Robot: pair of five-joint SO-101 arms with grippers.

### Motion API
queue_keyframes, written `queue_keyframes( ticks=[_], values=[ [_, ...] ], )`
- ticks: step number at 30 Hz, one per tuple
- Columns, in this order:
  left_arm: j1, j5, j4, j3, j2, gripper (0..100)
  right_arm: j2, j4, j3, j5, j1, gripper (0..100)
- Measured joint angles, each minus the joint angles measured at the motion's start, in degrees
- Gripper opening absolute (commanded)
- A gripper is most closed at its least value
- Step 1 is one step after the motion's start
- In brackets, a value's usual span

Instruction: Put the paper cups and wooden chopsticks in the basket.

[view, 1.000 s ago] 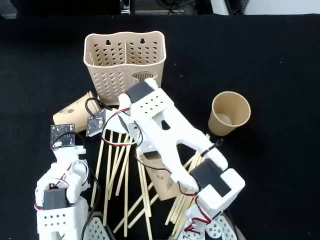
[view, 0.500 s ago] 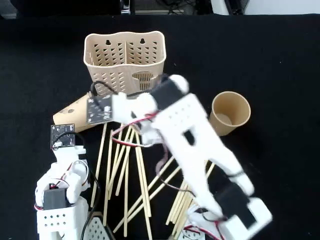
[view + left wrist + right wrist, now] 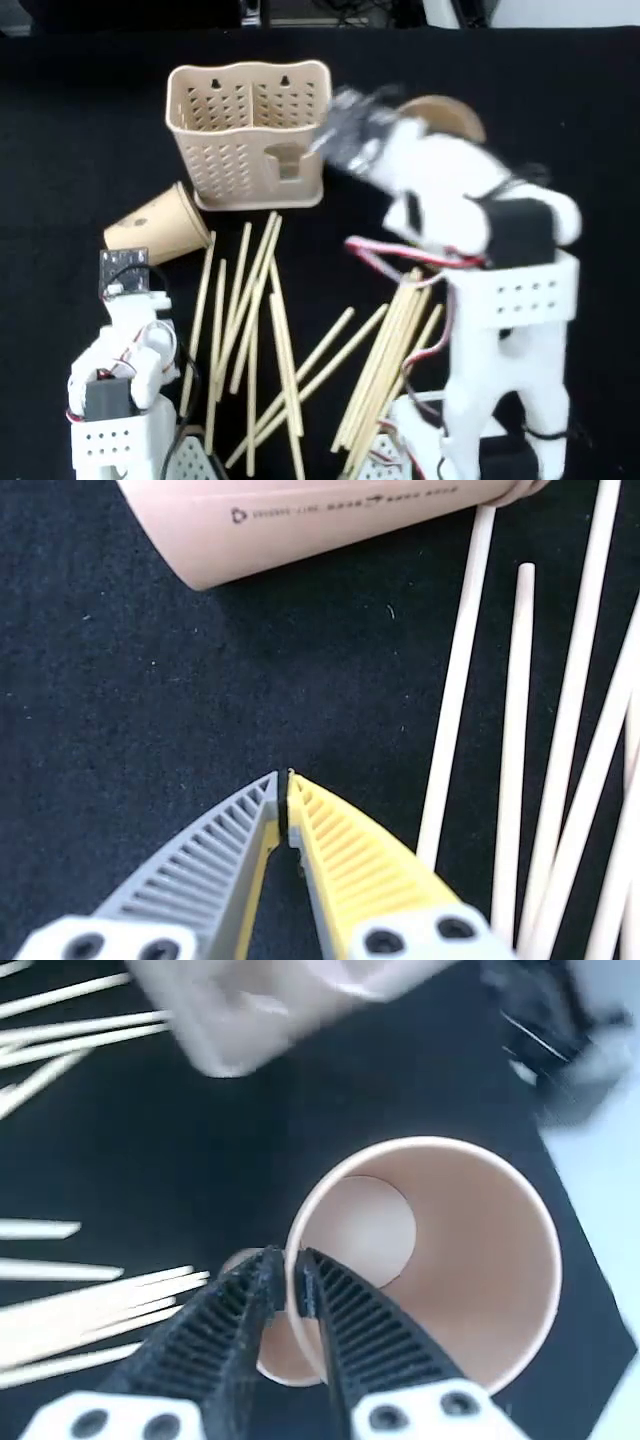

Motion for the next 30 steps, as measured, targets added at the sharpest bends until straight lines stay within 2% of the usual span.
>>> queue_keyframes(
  ticks=[4, 10, 20, 30],
  values=[
    [0.0, 0.0, 0.0, 0.0, 0.0, 3, 0.1, -4.2, 5.6, -0.7, 6.5, 1.2],
    [0.0, 0.0, 0.0, 0.0, 0.0, 3, 1.3, -11.9, 16.4, -1.1, 11.2, 1.2],
    [0.0, 0.0, 0.0, 0.0, 0.0, 3, 1.3, -12.8, 19.2, -1.1, 11.4, 1.2],
    [0.0, 0.0, 0.0, 0.0, 0.0, 3, 1.3, -4.0, 13.5, -1.1, 8.2, 1.2]
  ],
)
